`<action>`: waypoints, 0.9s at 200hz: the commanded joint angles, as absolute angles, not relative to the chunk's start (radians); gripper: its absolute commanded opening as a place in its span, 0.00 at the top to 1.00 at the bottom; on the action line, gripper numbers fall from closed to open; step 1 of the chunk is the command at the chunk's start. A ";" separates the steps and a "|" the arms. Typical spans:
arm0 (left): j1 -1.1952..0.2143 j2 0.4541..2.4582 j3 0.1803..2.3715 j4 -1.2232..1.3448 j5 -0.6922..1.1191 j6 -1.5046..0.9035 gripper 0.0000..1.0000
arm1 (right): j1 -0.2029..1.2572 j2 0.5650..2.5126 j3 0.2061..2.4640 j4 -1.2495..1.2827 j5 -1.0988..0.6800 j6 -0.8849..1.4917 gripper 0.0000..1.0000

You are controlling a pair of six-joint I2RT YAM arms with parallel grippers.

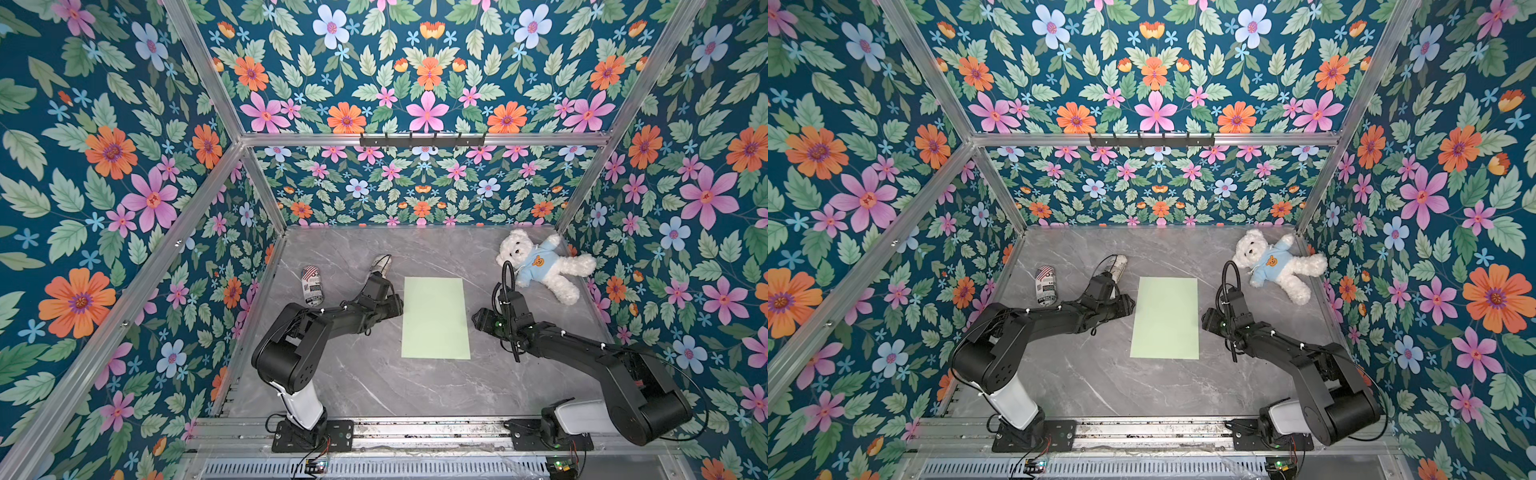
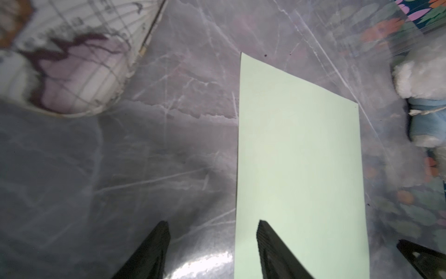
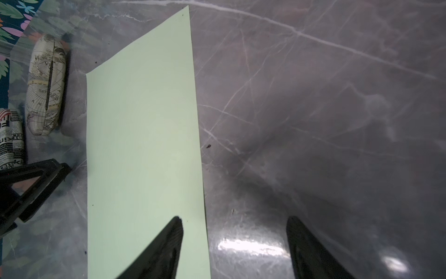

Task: Fold the rectangular paper in half along the long edge
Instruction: Pick up the paper from the center of the board.

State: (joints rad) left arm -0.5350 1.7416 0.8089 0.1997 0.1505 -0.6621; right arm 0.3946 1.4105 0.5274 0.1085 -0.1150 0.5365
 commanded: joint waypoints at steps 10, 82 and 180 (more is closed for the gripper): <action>-0.558 1.774 0.805 0.081 0.193 -0.699 0.39 | 0.396 1.462 0.553 0.178 -0.131 0.537 0.30; -0.574 1.782 0.829 -0.030 0.180 -0.662 0.50 | 0.410 1.506 0.587 0.163 -0.121 0.534 0.30; -0.560 1.834 0.905 -0.141 0.287 -0.630 0.50 | 0.434 1.544 0.607 0.189 -0.124 0.538 0.29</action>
State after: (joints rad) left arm -0.5610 1.8034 0.9161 0.0677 0.2272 -0.6262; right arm 0.4320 1.5272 0.5987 0.1749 -0.1219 0.5358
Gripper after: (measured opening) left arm 0.512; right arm 0.705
